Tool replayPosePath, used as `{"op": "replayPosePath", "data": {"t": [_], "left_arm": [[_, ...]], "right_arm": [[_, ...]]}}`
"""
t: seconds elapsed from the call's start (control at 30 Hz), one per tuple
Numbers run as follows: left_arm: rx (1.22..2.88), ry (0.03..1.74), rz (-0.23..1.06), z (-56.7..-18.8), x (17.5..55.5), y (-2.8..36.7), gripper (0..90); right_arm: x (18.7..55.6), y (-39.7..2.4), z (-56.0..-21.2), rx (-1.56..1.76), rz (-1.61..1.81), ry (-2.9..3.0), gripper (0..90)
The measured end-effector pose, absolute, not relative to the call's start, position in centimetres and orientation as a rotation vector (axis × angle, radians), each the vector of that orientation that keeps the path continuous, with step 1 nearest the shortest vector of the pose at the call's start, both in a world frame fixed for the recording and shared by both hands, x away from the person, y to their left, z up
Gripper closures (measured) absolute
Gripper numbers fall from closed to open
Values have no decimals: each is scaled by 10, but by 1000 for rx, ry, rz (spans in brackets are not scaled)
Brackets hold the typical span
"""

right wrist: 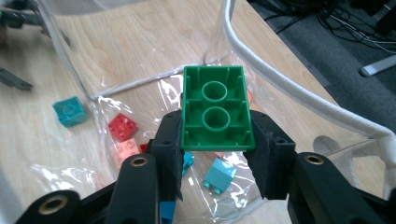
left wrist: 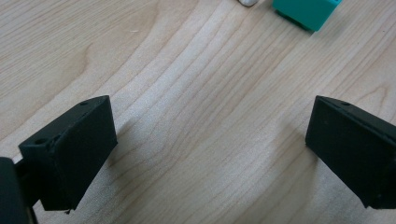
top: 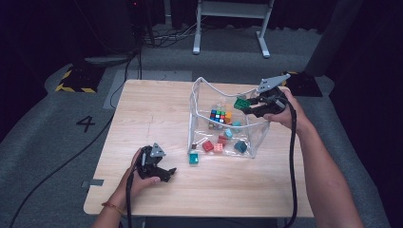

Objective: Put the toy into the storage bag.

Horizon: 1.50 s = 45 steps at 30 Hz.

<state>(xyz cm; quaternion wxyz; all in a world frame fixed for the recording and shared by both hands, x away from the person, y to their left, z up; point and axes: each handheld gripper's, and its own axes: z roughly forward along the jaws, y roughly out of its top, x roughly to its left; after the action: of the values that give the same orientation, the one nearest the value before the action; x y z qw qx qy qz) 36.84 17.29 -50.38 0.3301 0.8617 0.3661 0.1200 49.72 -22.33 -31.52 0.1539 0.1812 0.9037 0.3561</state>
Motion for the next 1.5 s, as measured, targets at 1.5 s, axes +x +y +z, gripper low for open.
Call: {"op": "replayPosePath", "data": {"t": [1.5], "left_arm": [[2253,960,310,-504,368,173,20]], "right_arm": [[519,-242,-326,553,425,2735,521]]}}
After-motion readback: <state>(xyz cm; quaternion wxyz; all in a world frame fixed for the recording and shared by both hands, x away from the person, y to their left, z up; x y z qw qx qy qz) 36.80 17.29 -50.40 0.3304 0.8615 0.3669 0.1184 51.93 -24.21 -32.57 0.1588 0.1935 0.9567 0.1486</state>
